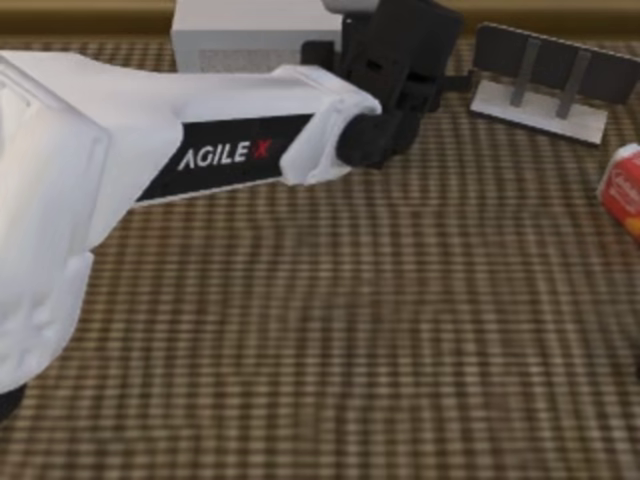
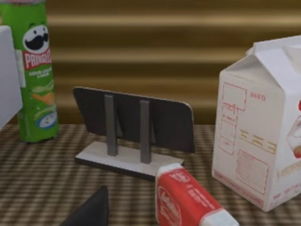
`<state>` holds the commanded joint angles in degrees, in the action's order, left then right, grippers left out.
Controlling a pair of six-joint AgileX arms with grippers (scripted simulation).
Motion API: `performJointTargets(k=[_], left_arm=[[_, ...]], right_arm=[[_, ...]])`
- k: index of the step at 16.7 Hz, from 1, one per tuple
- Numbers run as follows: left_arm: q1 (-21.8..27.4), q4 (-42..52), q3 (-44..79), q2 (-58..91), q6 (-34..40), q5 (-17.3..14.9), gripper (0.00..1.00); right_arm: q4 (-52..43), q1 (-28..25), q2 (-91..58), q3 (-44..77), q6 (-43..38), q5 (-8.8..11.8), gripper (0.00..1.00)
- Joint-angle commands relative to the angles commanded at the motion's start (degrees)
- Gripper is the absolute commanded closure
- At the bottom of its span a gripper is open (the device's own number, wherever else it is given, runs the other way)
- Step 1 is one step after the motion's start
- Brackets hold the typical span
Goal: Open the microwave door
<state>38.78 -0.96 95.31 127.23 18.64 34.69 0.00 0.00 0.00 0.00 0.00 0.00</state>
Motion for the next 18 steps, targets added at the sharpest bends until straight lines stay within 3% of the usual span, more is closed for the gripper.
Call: performJointTargets(k=[1,7,18], left_arm=[[3.51,0.01,-2.45,-1.8,-0.01,0.11,1.0],[2.96,9.39,5.94,1.68,2.23,-2.21,1.0],[-1.07,58.06,40.99,13.36,12.29,-14.3,1.0]], right_arm=[[0.0,0.0,0.0,0.0,0.0,0.0,0.0],[0.0,0.0,0.0,0.0,0.0,0.0,0.0],[0.0,0.0,0.0,0.0,0.0,0.0,0.0]])
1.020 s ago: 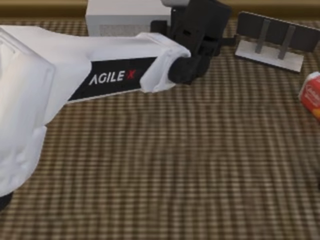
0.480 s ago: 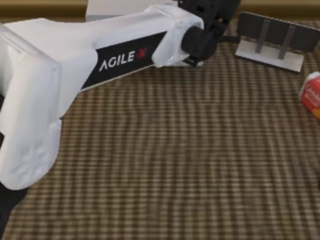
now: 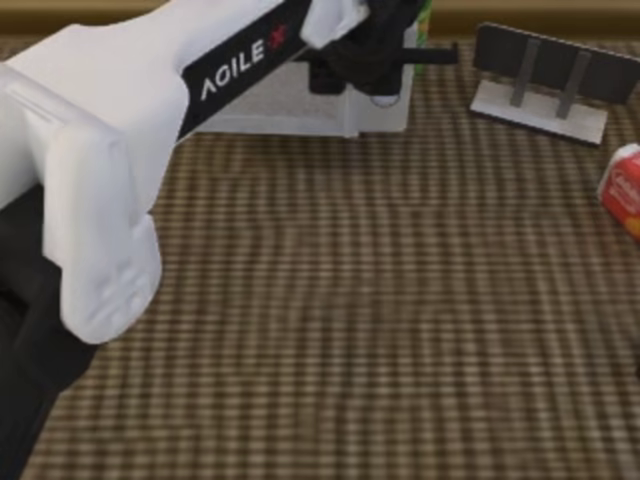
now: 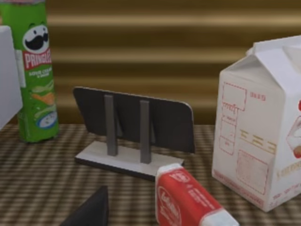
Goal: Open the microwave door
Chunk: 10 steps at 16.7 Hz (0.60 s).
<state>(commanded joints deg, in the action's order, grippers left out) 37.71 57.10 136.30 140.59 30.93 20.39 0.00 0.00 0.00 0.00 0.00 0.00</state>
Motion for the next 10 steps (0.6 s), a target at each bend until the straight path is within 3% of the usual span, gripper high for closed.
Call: performJointTargets(k=[4,10], left_arm=[[-1.05,7.91,6.35,1.75,1.95,-2.77,1.0],[-1.12,8.36,6.76,1.86,2.06,-2.95,1.0]], right_arm=[[0.0,0.0,0.0,0.0,0.0,0.0,0.0],[0.0,0.0,0.0,0.0,0.0,0.0,0.0]])
